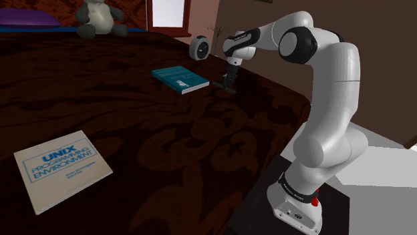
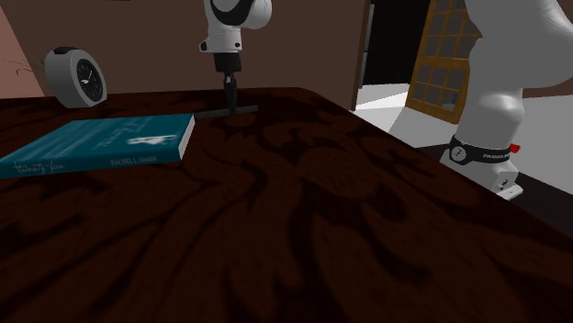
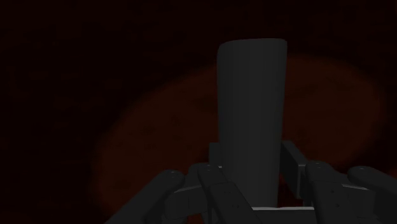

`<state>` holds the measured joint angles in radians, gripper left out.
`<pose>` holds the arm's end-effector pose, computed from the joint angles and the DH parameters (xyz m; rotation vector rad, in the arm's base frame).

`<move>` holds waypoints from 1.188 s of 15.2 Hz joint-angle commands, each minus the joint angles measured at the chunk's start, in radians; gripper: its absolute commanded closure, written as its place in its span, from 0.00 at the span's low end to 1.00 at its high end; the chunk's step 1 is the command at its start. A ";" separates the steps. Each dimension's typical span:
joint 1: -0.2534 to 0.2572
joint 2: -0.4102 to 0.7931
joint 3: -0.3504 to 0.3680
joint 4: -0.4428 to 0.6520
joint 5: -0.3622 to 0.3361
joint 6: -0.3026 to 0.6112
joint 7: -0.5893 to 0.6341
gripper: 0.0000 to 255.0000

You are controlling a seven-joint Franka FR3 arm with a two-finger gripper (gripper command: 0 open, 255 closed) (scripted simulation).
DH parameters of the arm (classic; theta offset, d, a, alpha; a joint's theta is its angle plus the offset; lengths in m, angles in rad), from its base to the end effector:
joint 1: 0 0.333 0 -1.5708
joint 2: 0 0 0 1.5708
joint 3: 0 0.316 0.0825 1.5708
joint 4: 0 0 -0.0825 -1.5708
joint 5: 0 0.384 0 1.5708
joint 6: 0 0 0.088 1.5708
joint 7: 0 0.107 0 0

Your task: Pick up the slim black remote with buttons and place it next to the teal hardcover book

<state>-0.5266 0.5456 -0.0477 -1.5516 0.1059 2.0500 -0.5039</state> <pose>0.5857 -0.3666 0.3281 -3.0545 0.1760 0.0074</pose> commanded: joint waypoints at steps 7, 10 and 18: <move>0.000 0.000 0.000 -0.001 0.000 0.001 0.000 0.00; 0.000 0.000 0.000 -0.001 0.000 0.001 0.000 0.00; -0.004 -0.038 -0.004 0.070 -0.005 -0.107 0.004 0.00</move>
<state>-0.5309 0.5075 -0.0514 -1.4838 0.1007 1.9450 -0.5003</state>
